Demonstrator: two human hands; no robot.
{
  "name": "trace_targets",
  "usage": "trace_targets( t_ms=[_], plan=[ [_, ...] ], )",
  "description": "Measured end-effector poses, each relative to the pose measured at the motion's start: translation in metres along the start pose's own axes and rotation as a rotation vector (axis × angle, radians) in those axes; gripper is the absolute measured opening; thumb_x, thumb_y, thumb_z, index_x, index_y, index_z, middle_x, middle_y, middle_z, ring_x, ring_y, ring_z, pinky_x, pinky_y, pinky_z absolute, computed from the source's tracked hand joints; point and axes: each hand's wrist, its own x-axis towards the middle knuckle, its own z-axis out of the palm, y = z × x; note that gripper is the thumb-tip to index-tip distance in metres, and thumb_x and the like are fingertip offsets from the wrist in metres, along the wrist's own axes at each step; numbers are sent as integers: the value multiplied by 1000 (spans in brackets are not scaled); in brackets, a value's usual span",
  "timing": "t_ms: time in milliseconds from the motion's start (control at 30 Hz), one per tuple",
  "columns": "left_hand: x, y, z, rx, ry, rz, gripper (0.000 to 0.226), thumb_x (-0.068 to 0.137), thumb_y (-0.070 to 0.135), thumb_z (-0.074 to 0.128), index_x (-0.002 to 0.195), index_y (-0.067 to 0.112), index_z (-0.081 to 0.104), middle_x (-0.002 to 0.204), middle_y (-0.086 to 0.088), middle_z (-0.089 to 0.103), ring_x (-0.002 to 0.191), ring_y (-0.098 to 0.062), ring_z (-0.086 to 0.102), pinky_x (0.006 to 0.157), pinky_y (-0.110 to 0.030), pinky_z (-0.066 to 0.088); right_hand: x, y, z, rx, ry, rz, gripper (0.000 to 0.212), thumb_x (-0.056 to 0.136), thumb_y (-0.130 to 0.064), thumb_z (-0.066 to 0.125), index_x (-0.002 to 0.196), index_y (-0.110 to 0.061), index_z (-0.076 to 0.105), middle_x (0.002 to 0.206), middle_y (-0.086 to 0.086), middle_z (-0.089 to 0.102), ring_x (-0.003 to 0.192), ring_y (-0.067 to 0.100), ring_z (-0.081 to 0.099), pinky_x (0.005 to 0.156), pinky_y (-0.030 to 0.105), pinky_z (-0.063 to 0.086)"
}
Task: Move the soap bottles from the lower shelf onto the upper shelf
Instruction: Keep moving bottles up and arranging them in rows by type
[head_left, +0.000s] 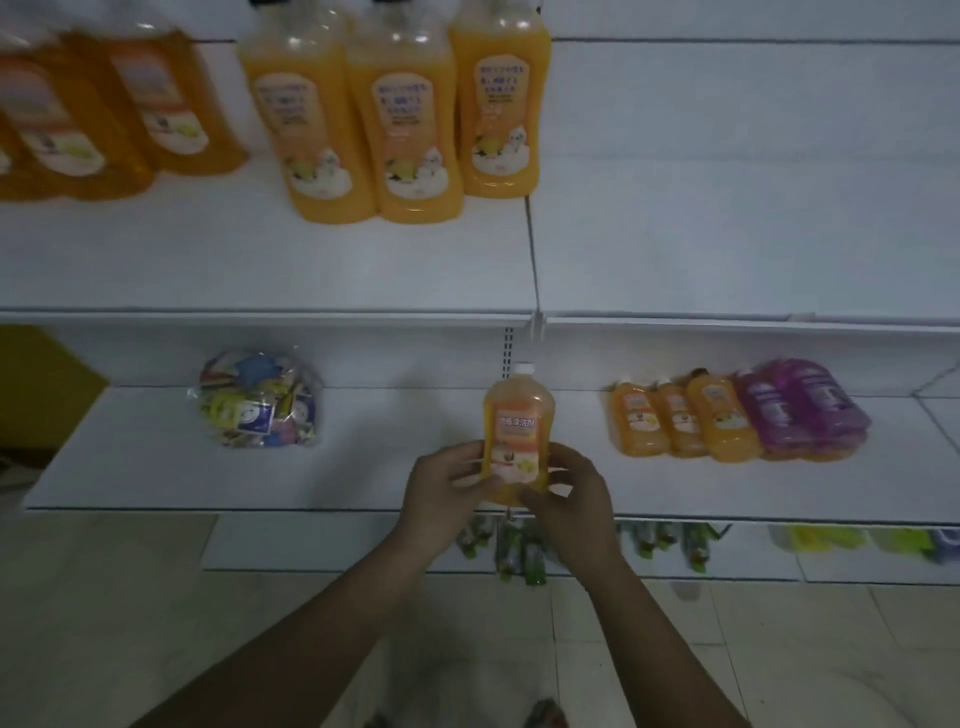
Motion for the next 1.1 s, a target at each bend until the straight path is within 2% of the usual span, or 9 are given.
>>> trace_targets(
  t_ms=[100,167,333,467,567,733,833,1000,1100],
  plan=[
    [-45,28,-43,20,61,138,55,81,10,85,98,61,74,107,18,76,104,-5,71,92,-20,56,-48,-48,10,96,-2,-98,56,81,-17,86,131,-22,60,119,-7,62,102,-2,62,79,12,56],
    [-71,49,-74,11,98,211,52,82,10,84,106,54,74,108,15,75,107,-6,70,89,-21,57,-72,-82,20,125,-7,-180,57,80,-16,87,130,-25,60,120,-8,60,106,1,62,85,18,59],
    [-106,99,-150,-33,204,325,43,80,11,84,121,22,76,115,2,74,111,-9,68,82,-18,58,-104,-175,49,249,-56,-362,58,73,-28,87,124,-29,60,118,-9,61,109,2,60,84,10,53],
    [-120,131,-207,19,330,415,40,79,21,84,119,28,78,111,12,74,109,-8,69,79,-19,60,-101,-235,80,234,-107,-499,61,75,-17,89,125,-31,59,118,-13,63,111,4,61,85,12,54],
    [-119,144,-248,61,423,462,43,82,22,84,120,37,75,115,18,72,112,-6,68,83,-23,61,-91,-275,108,190,-123,-606,61,75,-21,90,126,-32,58,116,-17,63,108,4,63,86,15,55],
    [-87,169,-299,48,508,521,38,85,23,83,114,45,73,114,19,71,109,2,66,81,-17,58,-56,-334,151,118,-132,-686,56,80,-33,86,130,-29,59,118,-15,65,102,2,65,81,21,57],
    [-39,177,-324,71,505,529,39,86,21,82,110,50,72,112,18,72,106,-1,66,86,-25,59,-12,-360,176,52,-104,-684,54,82,-33,85,129,-25,59,117,-11,66,96,1,65,78,22,57],
    [41,178,-349,170,452,509,26,90,19,77,107,38,73,104,20,74,97,5,67,85,-24,57,70,-376,214,-92,-43,-622,55,80,-35,86,125,-18,59,115,-7,66,100,8,66,81,28,58],
    [80,172,-355,206,444,469,22,92,9,72,101,30,74,99,13,75,94,0,69,89,-37,61,94,-384,224,-151,-25,-578,46,84,-33,83,120,-21,58,105,-13,63,88,-1,61,66,11,44]
  ],
)
